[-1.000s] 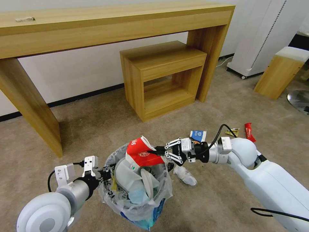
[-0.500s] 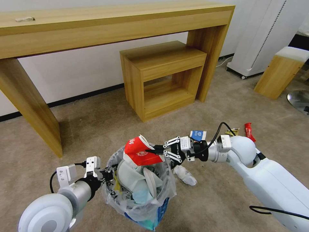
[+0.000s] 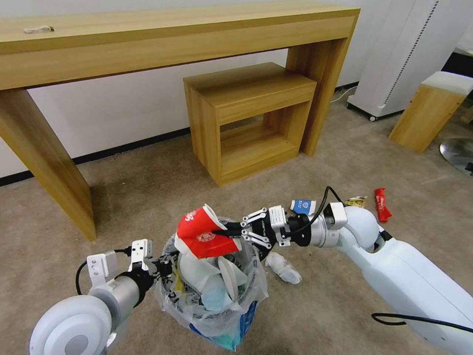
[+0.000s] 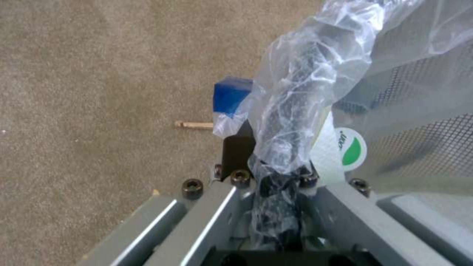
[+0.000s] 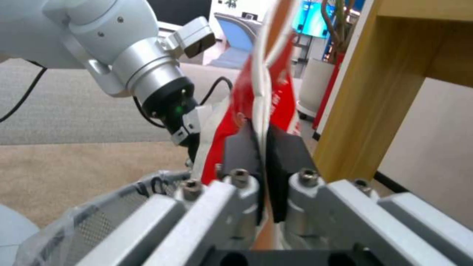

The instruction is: Pick up the trash bin and place the garbage on the floor into it.

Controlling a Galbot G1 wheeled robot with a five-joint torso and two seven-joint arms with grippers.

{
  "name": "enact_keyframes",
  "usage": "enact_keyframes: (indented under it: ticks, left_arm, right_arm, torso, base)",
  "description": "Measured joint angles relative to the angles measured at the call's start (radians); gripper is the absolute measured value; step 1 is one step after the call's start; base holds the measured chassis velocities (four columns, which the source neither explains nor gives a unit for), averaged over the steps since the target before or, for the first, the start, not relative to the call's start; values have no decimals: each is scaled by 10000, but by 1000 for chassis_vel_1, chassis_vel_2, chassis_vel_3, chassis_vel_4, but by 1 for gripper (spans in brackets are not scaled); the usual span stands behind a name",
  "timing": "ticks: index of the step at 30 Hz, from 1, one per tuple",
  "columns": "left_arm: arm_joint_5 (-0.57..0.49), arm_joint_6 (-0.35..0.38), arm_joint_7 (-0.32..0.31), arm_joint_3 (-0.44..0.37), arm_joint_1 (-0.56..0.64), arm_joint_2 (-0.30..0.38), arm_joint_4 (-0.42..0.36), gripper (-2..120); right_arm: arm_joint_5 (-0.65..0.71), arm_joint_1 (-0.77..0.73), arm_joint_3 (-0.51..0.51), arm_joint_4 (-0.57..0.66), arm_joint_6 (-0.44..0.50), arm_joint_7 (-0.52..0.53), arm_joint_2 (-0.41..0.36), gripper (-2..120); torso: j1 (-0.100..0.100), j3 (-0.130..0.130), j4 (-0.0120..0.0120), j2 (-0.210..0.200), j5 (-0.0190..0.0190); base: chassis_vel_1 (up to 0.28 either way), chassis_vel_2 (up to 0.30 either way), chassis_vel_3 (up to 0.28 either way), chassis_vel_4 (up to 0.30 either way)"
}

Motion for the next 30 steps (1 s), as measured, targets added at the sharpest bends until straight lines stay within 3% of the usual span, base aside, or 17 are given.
enact_keyframes:
  ticks: [17, 20, 24, 25, 28, 30]
  left_arm:
    - [51, 0, 19, -83, 47, 26, -67, 1]
    - [86, -17, 0, -214, 72, 8, -121, 1]
    - [210, -131, -417, -771, -29, -71, -106, 1]
    - [210, -131, -417, -771, -29, -71, -106, 1]
    - [738, -89, -1091, -1300, -36, -170, -8, 1]
    - [850, -76, -1178, -1401, 1, -189, -1, 1]
  right_arm:
    - [741, -719, 632, 270, -29, 502, -174, 64]
    - [1085, -1103, 1120, 554, -16, 1378, -267, 73]
    - [1041, -1993, 2224, 1540, -850, 5523, -413, 93]
    - [1041, -1993, 2224, 1540, -850, 5523, -413, 93]
    - [556, -2576, 2863, 1828, -1477, 8263, -343, 100]
    - [480, -2667, 2961, 1842, -1517, 8578, -309, 100]
  torso:
    - [0, 0, 0, 0, 0]
    - [0, 0, 0, 0, 0]
    - [0, -1, -1, 1, -1]
    - [0, -1, -1, 1, -1]
    - [0, 0, -2, 0, -1]
    - [0, 0, -2, 0, 0]
  base:
    - [0, 0, 0, 0]
    - [0, 0, 0, 0]
    - [0, 0, 0, 0]
    - [0, 0, 0, 0]
    - [0, 0, 0, 0]
    - [0, 0, 0, 0]
